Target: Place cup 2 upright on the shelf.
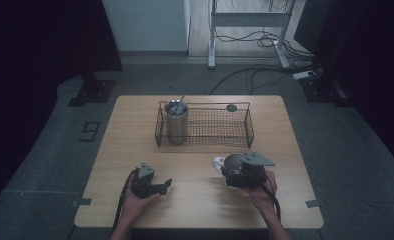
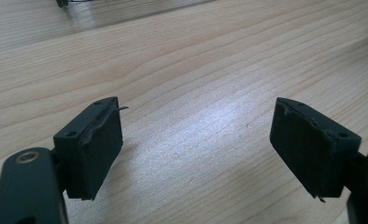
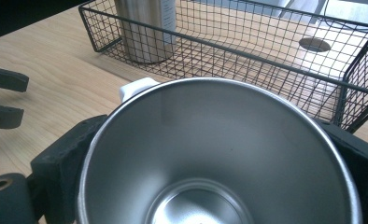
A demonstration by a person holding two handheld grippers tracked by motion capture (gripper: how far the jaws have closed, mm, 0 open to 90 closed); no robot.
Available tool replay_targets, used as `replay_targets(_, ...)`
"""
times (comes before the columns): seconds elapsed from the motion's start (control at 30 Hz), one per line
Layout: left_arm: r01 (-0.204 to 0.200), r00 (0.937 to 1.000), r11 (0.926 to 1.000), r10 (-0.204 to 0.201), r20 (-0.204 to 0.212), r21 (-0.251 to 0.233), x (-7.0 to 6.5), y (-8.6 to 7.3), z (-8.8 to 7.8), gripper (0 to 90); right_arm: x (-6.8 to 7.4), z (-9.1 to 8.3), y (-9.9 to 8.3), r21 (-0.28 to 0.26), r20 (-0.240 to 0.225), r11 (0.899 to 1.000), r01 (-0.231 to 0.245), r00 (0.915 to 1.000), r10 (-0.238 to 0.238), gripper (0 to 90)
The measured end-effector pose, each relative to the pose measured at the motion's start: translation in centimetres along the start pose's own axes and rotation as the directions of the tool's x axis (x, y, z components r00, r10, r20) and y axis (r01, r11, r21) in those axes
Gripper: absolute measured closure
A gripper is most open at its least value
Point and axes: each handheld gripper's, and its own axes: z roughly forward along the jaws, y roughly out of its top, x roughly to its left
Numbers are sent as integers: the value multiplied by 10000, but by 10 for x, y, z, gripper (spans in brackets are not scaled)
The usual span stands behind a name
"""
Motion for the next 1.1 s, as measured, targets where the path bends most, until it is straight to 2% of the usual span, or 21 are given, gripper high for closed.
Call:
replay_targets(0.17,34,10000,10000,-33,33,-62,-1,1,-2,174,-2,-3,3,-75,-49,10000,-53,10000,53,58)
replay_targets(0.37,-235,9997,9997,235,21,-70,-7,2,-4,174,-1,-8,12,-323,-80,9995,-73,9999,71,58)
replay_targets(0.53,-75,10000,9998,75,43,-179,-4,3,-7,175,-3,-11,23,-469,-270,9985,-271,9993,259,58)
replay_targets(0.77,-92,9999,9998,92,52,-154,-4,3,-7,175,-7,-16,36,-829,-363,9957,-402,9986,373,58)
replay_targets(1.1,21,10000,9998,-19,62,-199,-2,2,-9,175,-14,-15,52,-875,-167,9949,-495,9987,482,58)
